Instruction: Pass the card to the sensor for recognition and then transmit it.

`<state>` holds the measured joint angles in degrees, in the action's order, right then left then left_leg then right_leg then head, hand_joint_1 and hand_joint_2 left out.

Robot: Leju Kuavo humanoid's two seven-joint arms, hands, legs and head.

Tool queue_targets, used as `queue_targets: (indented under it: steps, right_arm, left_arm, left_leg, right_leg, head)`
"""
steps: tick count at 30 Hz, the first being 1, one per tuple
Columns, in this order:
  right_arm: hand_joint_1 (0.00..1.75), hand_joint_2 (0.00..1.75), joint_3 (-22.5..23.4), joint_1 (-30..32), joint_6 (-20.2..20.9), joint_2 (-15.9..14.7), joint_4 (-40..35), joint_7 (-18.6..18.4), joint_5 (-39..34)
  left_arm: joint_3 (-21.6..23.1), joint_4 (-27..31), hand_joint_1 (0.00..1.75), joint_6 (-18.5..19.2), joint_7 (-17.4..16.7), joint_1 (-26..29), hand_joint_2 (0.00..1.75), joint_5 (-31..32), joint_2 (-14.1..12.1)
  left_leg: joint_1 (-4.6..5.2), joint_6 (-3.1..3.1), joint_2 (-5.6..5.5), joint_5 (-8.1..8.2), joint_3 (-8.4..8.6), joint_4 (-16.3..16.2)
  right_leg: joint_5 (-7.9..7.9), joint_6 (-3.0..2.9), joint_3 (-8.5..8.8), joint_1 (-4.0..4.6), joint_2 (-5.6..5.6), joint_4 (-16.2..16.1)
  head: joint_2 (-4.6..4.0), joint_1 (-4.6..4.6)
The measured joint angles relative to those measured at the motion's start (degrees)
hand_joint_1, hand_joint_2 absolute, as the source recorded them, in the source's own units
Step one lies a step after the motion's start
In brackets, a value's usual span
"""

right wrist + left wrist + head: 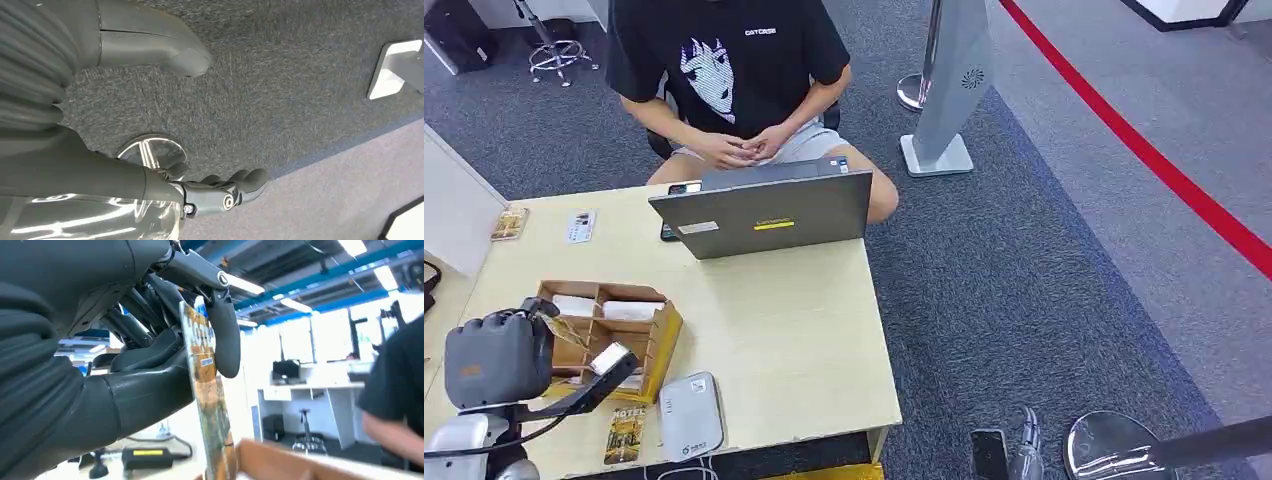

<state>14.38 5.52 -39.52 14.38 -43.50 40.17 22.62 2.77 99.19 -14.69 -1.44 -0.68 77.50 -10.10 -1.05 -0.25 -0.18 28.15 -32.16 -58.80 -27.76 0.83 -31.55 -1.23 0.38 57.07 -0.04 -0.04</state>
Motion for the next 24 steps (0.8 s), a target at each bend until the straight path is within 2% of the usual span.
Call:
queue_targets:
  steps: [10, 17, 24]
  right_arm:
    - [0.00, 1.75, 0.0, 0.0, 0.0, 0.0, 0.0, 0.0, 0.0]
    - [0.00, 1.75, 0.0, 0.0, 0.0, 0.0, 0.0, 0.0, -0.1]
    - [0.00, 1.75, 0.0, 0.0, 0.0, 0.0, 0.0, 0.0, 0.0]
  left_arm:
    - [-6.0, 0.3, 1.75, 2.1, -0.5, -5.8, 1.75, -4.2, -1.3]
    - [-8.7, 0.3, 1.75, 2.4, -0.9, -6.3, 1.75, -5.1, -1.9]
    - [-9.1, 0.3, 1.75, 2.1, -0.8, -6.3, 1.75, -5.1, -1.9]
  left_leg:
    - [0.00, -0.01, 0.01, -0.01, 0.00, 0.0]
    - [0.00, 0.00, 0.01, 0.00, -0.01, 0.0]
    - [0.00, 0.00, 0.02, 0.00, -0.01, 0.0]
  right_leg:
    - [0.00, -0.01, 0.00, 0.00, 0.01, 0.0]
    - [0.00, -0.01, -0.01, 0.00, 0.01, 0.0]
    - [0.00, -0.01, 0.00, 0.00, 0.02, 0.0]
  head:
    - [0.00, 0.00]
    - [0.00, 0.00]
    - [-0.02, 0.00]
